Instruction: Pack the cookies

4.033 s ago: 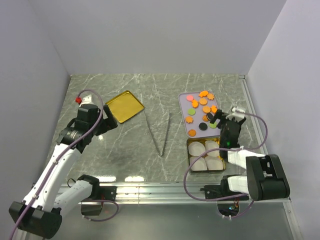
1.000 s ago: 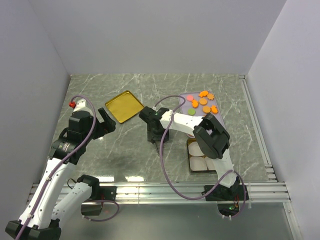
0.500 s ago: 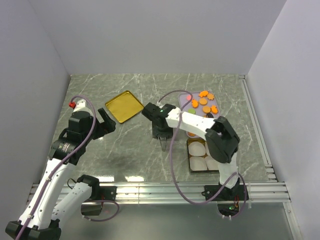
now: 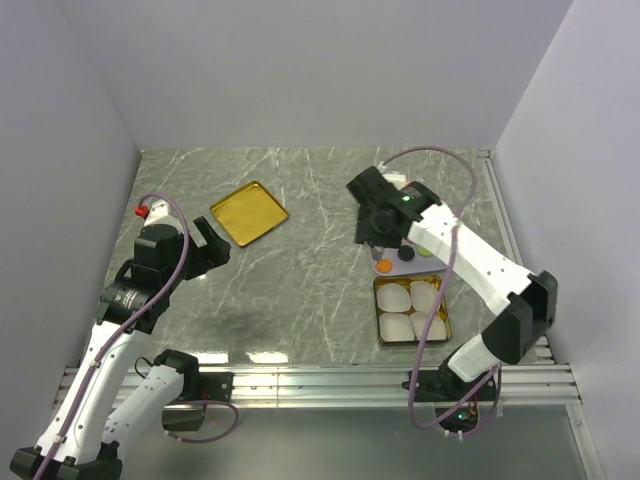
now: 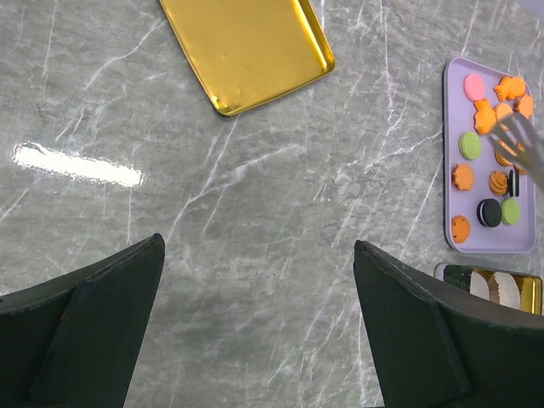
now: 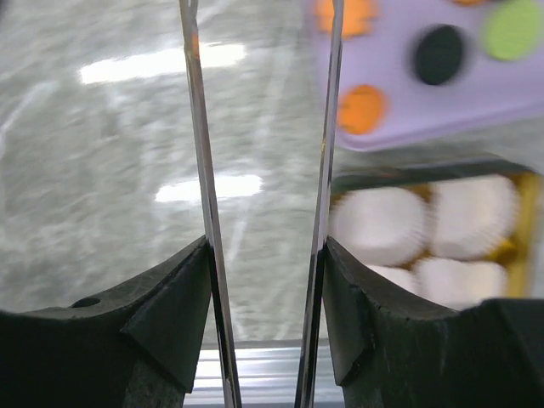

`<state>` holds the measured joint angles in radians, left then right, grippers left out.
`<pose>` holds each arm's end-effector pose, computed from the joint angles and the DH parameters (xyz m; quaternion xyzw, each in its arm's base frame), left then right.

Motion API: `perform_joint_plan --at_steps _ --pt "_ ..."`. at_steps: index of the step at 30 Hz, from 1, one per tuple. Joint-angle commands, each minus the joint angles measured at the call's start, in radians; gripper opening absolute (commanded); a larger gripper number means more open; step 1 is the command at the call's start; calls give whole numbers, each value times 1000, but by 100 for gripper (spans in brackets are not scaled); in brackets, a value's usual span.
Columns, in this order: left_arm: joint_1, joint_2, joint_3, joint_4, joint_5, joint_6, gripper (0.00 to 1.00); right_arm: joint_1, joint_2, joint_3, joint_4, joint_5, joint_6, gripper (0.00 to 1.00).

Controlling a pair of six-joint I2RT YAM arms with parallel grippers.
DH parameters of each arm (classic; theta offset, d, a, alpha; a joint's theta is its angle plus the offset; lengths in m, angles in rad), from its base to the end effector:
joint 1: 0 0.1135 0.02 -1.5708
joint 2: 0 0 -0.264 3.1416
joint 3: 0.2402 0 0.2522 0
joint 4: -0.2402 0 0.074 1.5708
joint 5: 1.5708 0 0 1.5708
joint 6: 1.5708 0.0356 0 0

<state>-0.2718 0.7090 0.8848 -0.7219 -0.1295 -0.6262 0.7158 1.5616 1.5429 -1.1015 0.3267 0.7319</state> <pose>0.1397 -0.0342 0.3305 -0.1845 0.8506 -0.1615 0.4652 0.2418 0.1951 0.3359 0.0441 0.9614 0.0272 0.2701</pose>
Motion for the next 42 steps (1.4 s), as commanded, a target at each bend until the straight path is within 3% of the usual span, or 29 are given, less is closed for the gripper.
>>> perform_joint_plan --at_steps 1,7,16,23,42 --pt "-3 -14 -3 27 -10 -13 100 -68 -95 -53 -72 44 -43 58" --pt "-3 -17 -4 27 -12 -13 99 -174 -195 -108 -123 75 -87 58" --pt "-1 -19 -4 27 -10 -13 99 -351 -293 -223 -81 -9 -169 58" --pt "-1 -25 -4 24 -16 -18 99 -366 -268 -256 -37 -95 -184 56" --pt "-1 -19 -6 26 -9 -17 99 -449 -212 -311 45 -133 -258 55"
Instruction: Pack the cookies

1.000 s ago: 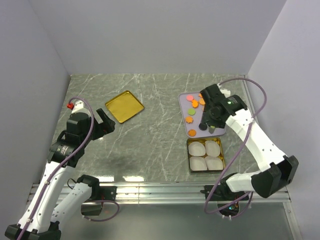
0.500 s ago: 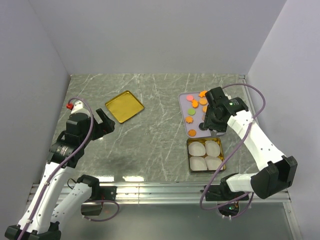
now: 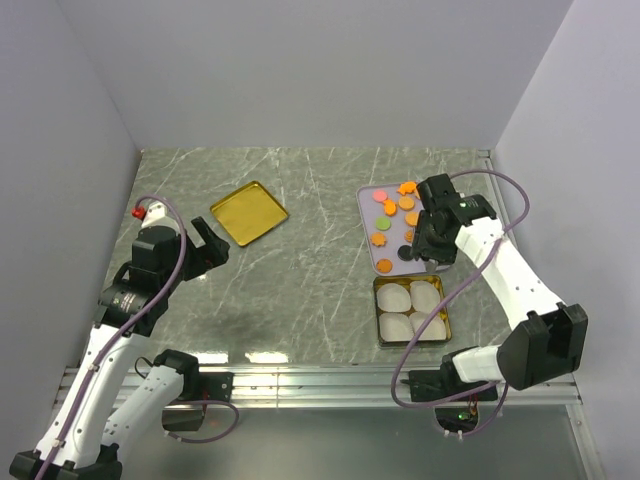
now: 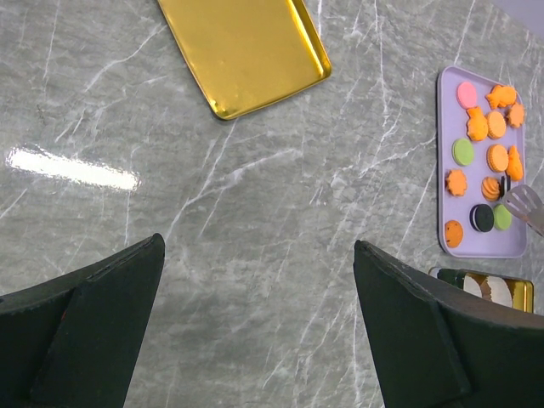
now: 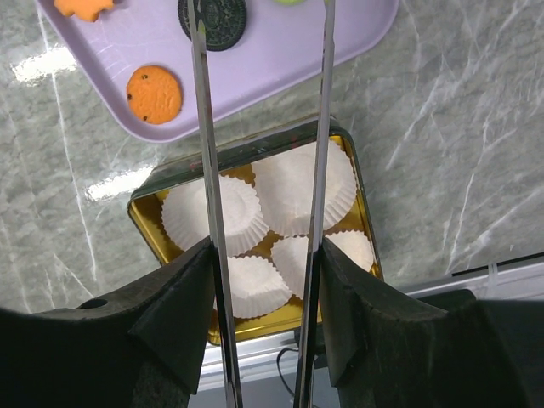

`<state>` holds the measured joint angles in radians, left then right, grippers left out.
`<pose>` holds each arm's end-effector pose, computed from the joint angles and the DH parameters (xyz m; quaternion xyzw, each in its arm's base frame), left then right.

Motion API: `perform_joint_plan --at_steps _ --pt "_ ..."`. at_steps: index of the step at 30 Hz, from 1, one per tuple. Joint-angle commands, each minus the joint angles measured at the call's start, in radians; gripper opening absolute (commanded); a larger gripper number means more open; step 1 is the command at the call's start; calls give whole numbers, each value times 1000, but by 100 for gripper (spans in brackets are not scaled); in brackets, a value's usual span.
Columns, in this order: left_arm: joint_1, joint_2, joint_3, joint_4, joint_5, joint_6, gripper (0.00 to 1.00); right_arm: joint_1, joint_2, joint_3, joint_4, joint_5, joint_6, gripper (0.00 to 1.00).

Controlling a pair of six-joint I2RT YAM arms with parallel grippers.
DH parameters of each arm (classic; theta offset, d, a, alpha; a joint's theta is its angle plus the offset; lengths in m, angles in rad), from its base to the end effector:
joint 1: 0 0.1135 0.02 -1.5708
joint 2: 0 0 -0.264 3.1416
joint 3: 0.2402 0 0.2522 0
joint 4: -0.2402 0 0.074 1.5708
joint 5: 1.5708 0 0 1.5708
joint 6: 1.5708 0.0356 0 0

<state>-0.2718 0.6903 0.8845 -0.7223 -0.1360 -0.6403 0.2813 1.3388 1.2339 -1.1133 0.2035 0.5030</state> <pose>0.1358 -0.0328 0.3327 -0.1918 0.8443 -0.1659 0.4721 0.2391 0.0616 0.3023 0.1261 0.9714 -0.0257 0.1995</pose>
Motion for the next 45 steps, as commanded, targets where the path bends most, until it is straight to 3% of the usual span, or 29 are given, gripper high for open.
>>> perform_joint_plan --at_steps 1,38,45 --pt "-1 2 -4 26 -4 -4 99 -16 19 -2 61 -16 -30 55" --pt "-1 18 -4 21 -17 -10 99 -117 129 -40 184 -156 -73 51" --pt "-1 23 -5 23 -13 -9 99 -125 134 -27 178 -164 -67 46"
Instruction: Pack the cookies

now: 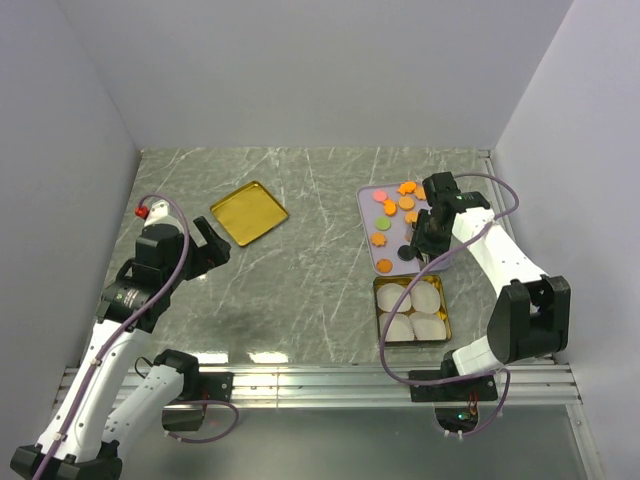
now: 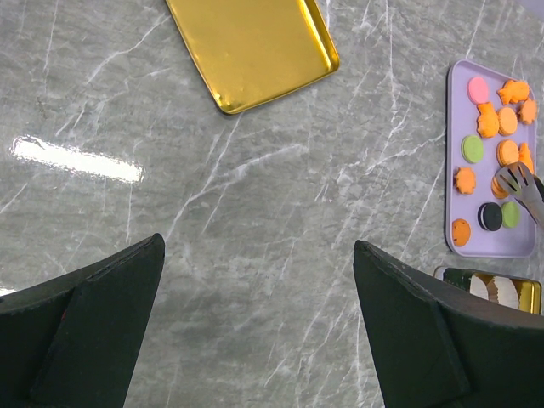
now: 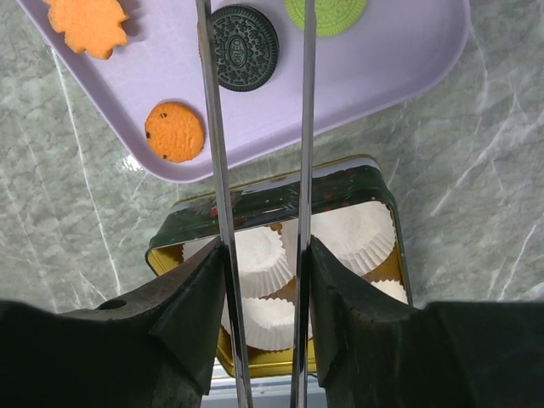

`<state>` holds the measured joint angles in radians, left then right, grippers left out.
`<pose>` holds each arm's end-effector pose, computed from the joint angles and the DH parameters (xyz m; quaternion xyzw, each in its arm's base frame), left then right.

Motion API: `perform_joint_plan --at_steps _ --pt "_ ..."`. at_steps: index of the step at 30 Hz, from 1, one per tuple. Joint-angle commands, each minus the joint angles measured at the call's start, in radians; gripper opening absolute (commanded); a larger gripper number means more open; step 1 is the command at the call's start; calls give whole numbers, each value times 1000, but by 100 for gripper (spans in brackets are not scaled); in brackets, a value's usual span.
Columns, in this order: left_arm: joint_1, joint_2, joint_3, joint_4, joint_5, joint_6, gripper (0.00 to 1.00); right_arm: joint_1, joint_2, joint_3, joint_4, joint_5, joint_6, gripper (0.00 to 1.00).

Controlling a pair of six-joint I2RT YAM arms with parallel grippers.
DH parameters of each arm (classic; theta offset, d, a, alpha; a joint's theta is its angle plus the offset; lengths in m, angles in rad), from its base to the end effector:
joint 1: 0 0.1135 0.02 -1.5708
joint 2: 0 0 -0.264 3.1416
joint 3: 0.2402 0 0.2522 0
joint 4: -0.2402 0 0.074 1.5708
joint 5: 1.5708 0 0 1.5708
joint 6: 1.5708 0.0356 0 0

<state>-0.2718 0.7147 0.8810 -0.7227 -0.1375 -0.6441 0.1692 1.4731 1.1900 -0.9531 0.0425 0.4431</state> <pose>0.1410 -0.0342 0.3285 -0.1942 0.8508 -0.1604 0.4612 0.2784 0.0460 0.2619 0.1381 0.9761 0.0302 0.1651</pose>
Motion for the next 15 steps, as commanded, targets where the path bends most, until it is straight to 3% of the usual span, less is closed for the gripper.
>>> perform_joint_plan --at_steps 1,15 --pt "-1 0 -1 23 -11 -5 99 -11 0 22 14 -4 -7 46" --pt "6 -8 -2 31 -1 1 99 -11 -2 108 -33 5 -4 44"
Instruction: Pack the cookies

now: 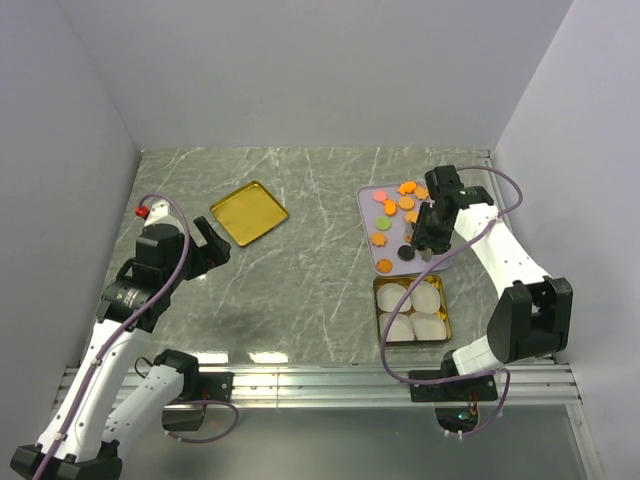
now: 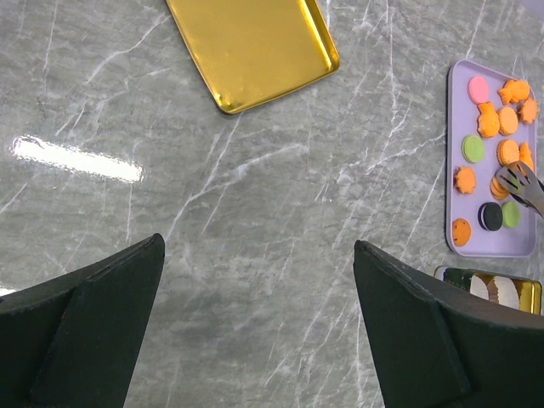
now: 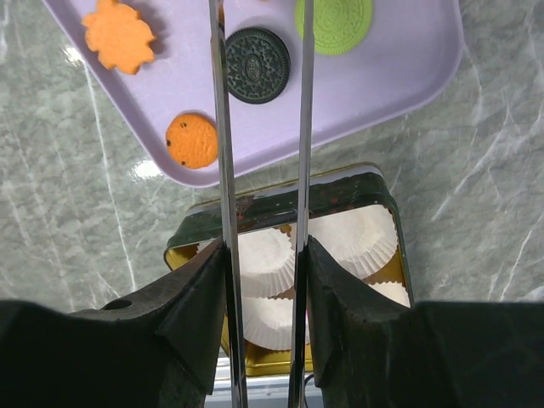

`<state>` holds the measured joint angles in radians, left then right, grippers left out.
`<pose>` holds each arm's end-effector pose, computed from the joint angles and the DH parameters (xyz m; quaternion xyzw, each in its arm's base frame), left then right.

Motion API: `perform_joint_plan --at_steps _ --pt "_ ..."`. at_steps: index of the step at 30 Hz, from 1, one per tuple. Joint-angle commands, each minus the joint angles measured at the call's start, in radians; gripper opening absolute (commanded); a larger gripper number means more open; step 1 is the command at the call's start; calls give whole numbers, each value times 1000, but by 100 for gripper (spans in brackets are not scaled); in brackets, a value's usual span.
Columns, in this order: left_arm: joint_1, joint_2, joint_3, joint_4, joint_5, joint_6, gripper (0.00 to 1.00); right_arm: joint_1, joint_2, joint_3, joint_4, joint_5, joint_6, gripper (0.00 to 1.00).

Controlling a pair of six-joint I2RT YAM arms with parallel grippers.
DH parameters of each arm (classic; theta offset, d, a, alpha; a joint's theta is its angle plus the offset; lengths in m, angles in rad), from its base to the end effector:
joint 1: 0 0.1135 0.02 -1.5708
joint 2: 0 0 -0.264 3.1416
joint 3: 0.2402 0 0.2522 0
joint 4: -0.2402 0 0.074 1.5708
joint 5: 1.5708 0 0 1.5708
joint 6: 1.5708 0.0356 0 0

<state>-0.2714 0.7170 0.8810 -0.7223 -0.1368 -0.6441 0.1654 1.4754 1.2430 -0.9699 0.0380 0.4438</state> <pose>0.1415 -0.0343 0.3283 -0.1942 0.8513 -0.1602 0.4604 0.2828 0.0458 0.2760 0.1398 0.9729 0.0371 0.1803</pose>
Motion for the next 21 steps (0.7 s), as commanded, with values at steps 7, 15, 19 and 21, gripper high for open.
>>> perform_joint_plan --at_steps 7,15,19,21 --pt "8 -13 -4 34 8 4 99 -7 -3 64 -26 13 1 41" --pt "9 -13 -4 35 13 8 99 -7 -18 111 -53 10 9 40" --pt "9 -14 -4 35 14 8 100 -9 -20 148 -72 17 7 40" --pt "9 -16 -4 35 13 8 99 -9 -23 159 -84 17 7 40"
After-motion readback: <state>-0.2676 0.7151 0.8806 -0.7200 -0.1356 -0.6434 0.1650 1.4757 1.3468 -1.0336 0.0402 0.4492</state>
